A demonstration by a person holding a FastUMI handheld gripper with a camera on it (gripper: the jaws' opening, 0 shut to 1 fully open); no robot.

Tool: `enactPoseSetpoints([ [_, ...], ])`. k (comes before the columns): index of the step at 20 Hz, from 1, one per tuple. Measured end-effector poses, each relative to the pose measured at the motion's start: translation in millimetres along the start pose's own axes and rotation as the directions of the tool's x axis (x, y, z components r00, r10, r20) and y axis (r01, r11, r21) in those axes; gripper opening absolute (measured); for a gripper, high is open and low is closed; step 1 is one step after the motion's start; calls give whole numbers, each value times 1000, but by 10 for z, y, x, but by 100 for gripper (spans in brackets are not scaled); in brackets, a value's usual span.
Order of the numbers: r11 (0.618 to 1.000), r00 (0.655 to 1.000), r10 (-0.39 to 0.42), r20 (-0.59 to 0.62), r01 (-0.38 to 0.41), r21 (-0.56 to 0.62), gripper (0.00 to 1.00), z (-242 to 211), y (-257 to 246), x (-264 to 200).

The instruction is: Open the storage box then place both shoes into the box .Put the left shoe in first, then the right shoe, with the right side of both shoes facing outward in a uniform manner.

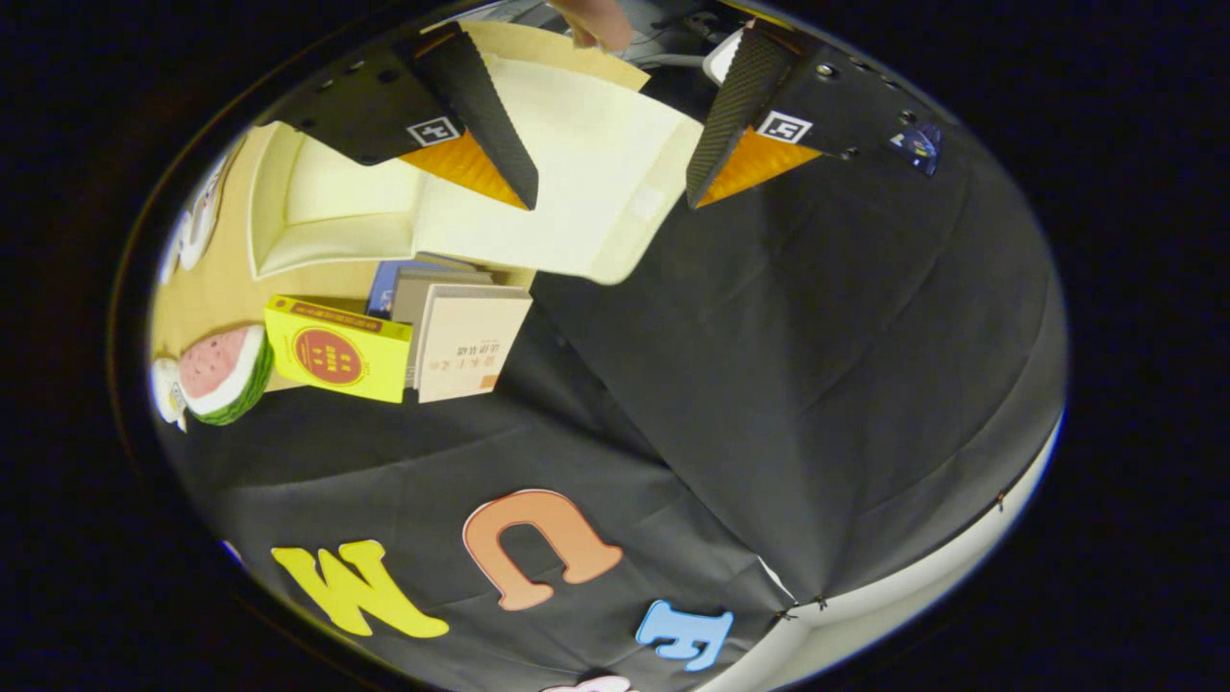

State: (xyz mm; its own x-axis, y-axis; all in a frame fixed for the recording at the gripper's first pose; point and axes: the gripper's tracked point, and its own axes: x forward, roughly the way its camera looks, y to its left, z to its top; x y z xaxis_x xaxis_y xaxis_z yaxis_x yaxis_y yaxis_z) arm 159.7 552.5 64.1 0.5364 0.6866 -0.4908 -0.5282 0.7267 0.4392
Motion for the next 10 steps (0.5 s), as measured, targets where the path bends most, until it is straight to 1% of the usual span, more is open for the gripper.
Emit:
enactPoseSetpoints([
  [2,1000,1000,-20,-2,20,-2,95,1,-212,-69],
  [6,990,991,-133,-4,133,-41,96,40,-946,-268],
  [8,986,987,-163,2,163,-27,95,59,-1311,-383],
  [10,977,978,-211,-4,211,9,96,51,-1749,-517],
])
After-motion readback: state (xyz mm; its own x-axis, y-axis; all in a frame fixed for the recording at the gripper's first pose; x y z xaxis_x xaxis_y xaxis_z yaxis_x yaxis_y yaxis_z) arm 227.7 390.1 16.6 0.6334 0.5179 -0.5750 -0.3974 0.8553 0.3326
